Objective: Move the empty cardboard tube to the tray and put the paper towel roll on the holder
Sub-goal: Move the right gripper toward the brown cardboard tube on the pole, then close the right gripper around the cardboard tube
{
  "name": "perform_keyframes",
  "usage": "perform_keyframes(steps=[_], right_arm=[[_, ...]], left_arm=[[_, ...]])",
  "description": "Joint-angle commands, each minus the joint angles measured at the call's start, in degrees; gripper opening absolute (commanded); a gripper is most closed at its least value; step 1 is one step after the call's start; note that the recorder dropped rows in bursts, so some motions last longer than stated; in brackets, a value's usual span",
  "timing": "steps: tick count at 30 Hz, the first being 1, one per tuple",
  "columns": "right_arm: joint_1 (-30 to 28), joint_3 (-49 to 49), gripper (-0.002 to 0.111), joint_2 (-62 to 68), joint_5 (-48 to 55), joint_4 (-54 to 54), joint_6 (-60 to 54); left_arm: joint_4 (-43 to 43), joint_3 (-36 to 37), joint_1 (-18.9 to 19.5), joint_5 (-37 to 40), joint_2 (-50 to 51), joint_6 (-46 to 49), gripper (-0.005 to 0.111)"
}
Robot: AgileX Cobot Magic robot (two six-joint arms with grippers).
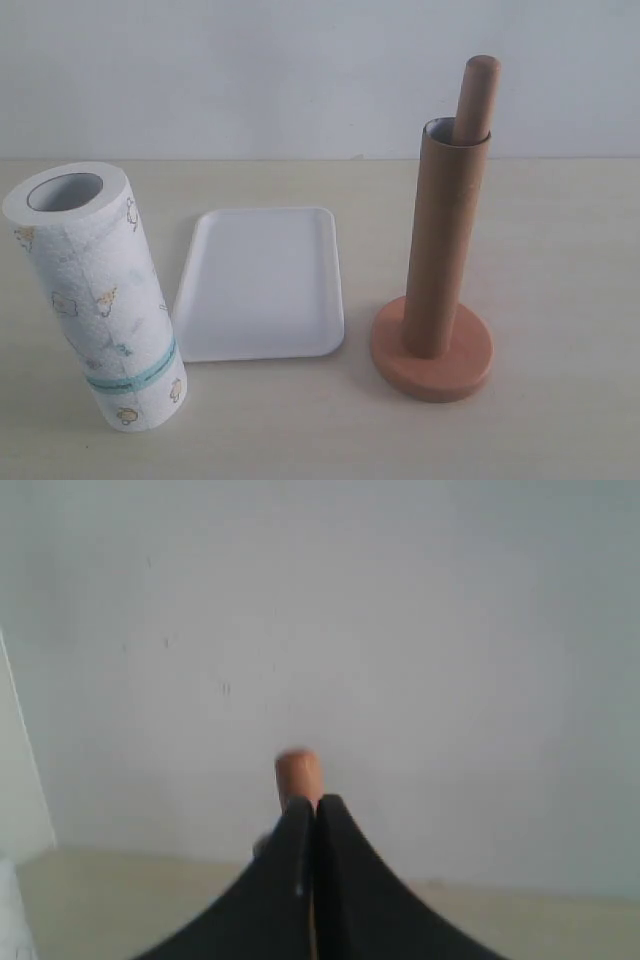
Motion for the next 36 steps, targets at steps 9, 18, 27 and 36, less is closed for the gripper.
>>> perform_keyframes(steps=[9,18,27,36], right_arm=[[-0.1,-0.1,0.0,42.8,-20.5,-12.6,-4.1],[-0.1,-0.1,0.0,50.8,-26.7,-11.9,-10.3],[-0.1,-0.1,0.026,50.8,-26.7,-8.4,-18.8],[-0.1,-0.2,0.102,50.8,-26.7,-4.4,-24.2]], left_arm=[[0.2,0.2,0.2,-0.2,-0.2,-0.1,0.004],[0.2,0.2,0.2,-0.2,-0.2,-0.1,0.004],[0.2,0.2,0.2,-0.2,-0.2,-0.1,0.004],[0.2,0.2,0.2,-0.2,-0.2,-0.1,0.004]])
